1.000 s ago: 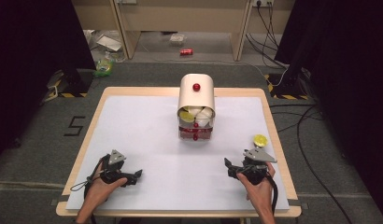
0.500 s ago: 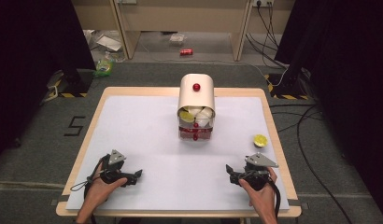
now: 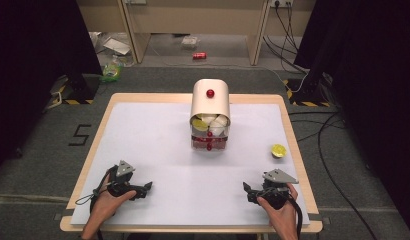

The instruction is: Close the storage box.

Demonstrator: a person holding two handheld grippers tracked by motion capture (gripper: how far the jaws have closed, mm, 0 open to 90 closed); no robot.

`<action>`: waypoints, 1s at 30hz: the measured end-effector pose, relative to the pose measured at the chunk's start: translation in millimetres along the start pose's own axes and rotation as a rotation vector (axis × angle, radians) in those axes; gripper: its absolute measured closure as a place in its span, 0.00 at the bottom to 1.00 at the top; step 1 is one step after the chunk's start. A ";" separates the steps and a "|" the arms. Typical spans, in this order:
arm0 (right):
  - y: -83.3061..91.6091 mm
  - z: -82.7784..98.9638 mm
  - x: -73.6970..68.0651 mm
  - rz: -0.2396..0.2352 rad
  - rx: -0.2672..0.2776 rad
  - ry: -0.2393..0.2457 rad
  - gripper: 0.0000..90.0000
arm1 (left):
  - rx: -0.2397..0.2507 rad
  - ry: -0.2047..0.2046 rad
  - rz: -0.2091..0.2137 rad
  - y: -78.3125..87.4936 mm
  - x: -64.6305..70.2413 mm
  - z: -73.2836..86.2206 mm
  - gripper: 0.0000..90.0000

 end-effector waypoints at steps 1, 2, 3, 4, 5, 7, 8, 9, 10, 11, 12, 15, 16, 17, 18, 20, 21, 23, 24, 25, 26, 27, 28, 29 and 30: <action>0.1 0.7 -0.2 0.000 -0.002 0.001 0.17 | -0.001 -0.001 0.000 0.1 -0.1 0.1 0.00; 0.3 1.6 -0.2 -0.001 -0.006 0.003 0.17 | 0.000 0.000 0.000 0.0 0.0 0.0 0.00; 0.5 2.2 0.0 0.000 -0.008 0.007 0.17 | 0.000 0.000 0.000 0.0 0.0 0.0 0.00; 0.7 3.3 -0.4 0.000 -0.011 0.002 0.17 | 0.000 0.000 0.000 0.0 0.0 0.0 0.00; 0.8 4.2 -0.2 -0.002 -0.013 0.005 0.17 | -0.001 -0.001 0.000 0.1 0.0 0.1 0.00; 1.2 5.6 -0.5 -0.004 -0.018 0.003 0.17 | 0.000 0.000 0.000 0.0 0.0 0.0 0.00; 1.3 6.6 -0.5 -0.005 -0.020 0.006 0.17 | 0.000 0.000 0.000 0.0 0.0 0.0 0.00; 1.5 7.3 -0.4 -0.006 -0.023 0.008 0.17 | 0.000 0.000 0.000 0.0 0.0 0.0 0.00; 1.6 8.9 -0.7 -0.008 -0.031 0.002 0.17 | 0.000 0.000 0.000 0.0 0.0 0.0 0.00; 1.5 9.6 -0.2 -0.007 -0.032 0.008 0.17 | 0.000 0.000 0.000 0.0 0.0 0.0 0.00; 1.3 10.3 0.2 -0.007 -0.033 0.010 0.17 | -0.001 -0.001 0.000 0.1 0.0 0.1 0.00; 1.7 13.2 0.6 -0.008 -0.044 0.007 0.17 | 0.000 0.000 0.000 0.0 0.1 0.0 0.00; 2.2 14.9 0.7 -0.010 -0.051 0.004 0.17 | 0.000 0.000 0.000 0.0 0.1 0.0 0.00; 2.2 15.4 1.1 -0.008 -0.052 0.006 0.17 | -0.001 0.000 0.000 0.0 0.1 0.0 0.00; 2.2 16.6 1.5 -0.009 -0.056 0.007 0.17 | -0.001 -0.001 0.000 0.1 0.0 0.1 0.00; 2.3 18.8 1.9 -0.010 -0.064 0.005 0.17 | 0.000 0.000 0.000 0.0 0.1 0.0 0.00; 2.5 19.9 2.2 -0.010 -0.068 0.007 0.17 | -0.002 -0.002 -0.001 0.1 -0.1 0.1 0.00; 2.7 22.2 2.1 -0.012 -0.076 0.010 0.17 | -0.001 -0.001 -0.001 0.1 0.0 0.1 0.00; 2.9 23.2 1.9 -0.014 -0.080 0.011 0.17 | -0.002 -0.002 -0.001 0.1 -0.1 0.1 0.00; 3.2 24.2 1.8 -0.011 -0.084 0.011 0.17 | 0.001 0.001 -0.001 -0.1 0.2 0.0 0.00; 3.6 25.2 2.0 -0.010 -0.090 0.014 0.17 | -0.002 -0.002 -0.001 0.1 0.0 0.1 0.00; 3.7 25.9 1.7 -0.012 -0.092 0.011 0.17 | -0.001 -0.001 -0.001 0.0 0.1 0.1 0.00; 3.9 27.0 2.1 -0.011 -0.095 0.014 0.17 | -0.001 0.000 -0.001 0.0 0.1 0.0 0.00; 4.1 28.1 2.4 -0.009 -0.100 0.015 0.17 | -0.001 -0.001 -0.001 0.0 0.0 0.0 0.00; 4.3 29.1 2.1 -0.007 -0.105 0.009 0.17 | -0.001 0.000 -0.001 0.0 0.1 0.0 0.00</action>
Point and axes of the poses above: each handheld gripper's, and its own axes: y roughly backward along the jaws, z roughly out of its underside, x roughly to its right, the point moved 7 cm from there along -y, roughly forward along the jaws, and after that the axes turned 3 degrees about y, right-handed, at the moved point
